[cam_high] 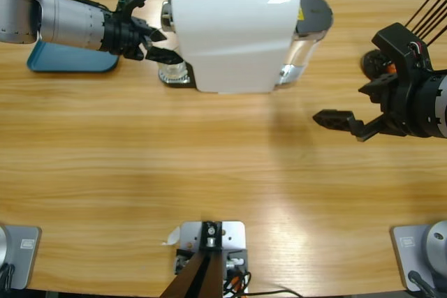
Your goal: Pour coffee
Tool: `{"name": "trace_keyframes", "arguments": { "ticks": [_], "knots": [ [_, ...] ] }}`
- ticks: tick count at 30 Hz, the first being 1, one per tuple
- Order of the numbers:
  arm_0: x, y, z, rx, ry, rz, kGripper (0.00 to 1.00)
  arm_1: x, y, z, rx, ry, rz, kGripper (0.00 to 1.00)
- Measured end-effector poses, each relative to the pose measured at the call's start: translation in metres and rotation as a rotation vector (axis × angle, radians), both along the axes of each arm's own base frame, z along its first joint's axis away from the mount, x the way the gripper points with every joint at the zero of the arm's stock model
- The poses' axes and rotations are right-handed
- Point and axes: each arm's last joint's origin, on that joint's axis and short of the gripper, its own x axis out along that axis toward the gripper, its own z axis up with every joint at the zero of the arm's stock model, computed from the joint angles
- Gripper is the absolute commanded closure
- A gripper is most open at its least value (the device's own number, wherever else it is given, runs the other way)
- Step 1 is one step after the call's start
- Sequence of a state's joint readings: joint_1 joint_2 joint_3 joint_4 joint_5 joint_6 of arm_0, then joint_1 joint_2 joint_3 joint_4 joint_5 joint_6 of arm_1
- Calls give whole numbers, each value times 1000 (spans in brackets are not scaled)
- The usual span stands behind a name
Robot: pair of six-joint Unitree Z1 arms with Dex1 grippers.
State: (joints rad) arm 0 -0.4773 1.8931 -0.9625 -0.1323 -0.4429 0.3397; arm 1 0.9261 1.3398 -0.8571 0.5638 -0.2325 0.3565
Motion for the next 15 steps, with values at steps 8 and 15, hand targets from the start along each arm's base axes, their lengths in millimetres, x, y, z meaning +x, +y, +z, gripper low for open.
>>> {"name": "trace_keyframes", "arguments": {
  "ticks": [8,15],
  "knots": [
    [0,0,0,-5,13,17,436,0,0,0,1,1,1,0],
    [0,0,0,-3,12,18,23,0,0,0,2,2,2,0]
  ]
}}
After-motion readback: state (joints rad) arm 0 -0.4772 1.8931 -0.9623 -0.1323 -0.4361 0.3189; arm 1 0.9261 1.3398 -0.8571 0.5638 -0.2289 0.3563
